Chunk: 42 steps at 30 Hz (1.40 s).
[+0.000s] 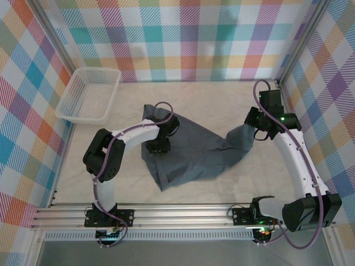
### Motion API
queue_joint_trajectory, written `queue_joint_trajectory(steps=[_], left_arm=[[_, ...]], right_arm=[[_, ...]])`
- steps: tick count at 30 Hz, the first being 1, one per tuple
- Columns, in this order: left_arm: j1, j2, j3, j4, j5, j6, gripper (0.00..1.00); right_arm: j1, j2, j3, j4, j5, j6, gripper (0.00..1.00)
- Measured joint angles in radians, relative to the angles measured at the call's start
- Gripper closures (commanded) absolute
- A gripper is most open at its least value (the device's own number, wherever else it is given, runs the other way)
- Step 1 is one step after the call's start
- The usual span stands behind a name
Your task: Fold the inside-out t-shirt
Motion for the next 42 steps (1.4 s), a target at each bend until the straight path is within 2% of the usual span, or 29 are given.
queue_joint_trajectory(steps=[7, 12, 14, 18, 24, 28, 31, 33, 37, 42], left_arm=[[0.018, -0.036, -0.053, 0.008, -0.038, 0.034, 0.89], [0.063, -0.143, -0.137, 0.012, -0.033, 0.037, 0.91], [0.073, -0.176, -0.158, 0.023, -0.024, 0.037, 0.90], [0.073, -0.205, -0.192, 0.060, 0.019, 0.031, 0.80], [0.073, -0.205, -0.214, 0.121, 0.062, 0.025, 0.79], [0.073, -0.202, -0.215, 0.145, 0.060, 0.018, 0.84], [0.073, -0.202, -0.224, 0.163, 0.059, 0.013, 0.84], [0.074, -0.202, -0.233, 0.167, 0.060, 0.010, 0.82], [0.074, -0.202, -0.242, 0.166, 0.061, 0.006, 0.68], [0.080, -0.202, -0.255, 0.171, 0.060, -0.006, 0.69]], right_arm=[[0.000, -0.003, 0.000, 0.000, -0.002, 0.000, 1.00], [0.000, -0.004, 0.000, 0.000, -0.002, 0.000, 1.00], [0.000, -0.004, 0.000, 0.000, -0.003, 0.000, 1.00], [0.000, -0.004, 0.000, 0.000, -0.002, 0.000, 1.00], [0.000, -0.004, 0.000, -0.001, -0.003, 0.000, 1.00], [0.000, -0.005, 0.000, -0.001, -0.003, -0.001, 1.00], [0.000, -0.005, 0.000, -0.001, -0.003, 0.000, 1.00], [0.000, -0.005, 0.000, -0.001, -0.010, 0.000, 1.00], [0.000, -0.005, 0.000, -0.001, -0.018, 0.000, 1.00], [0.000, -0.005, 0.000, -0.001, -0.021, 0.003, 1.00]])
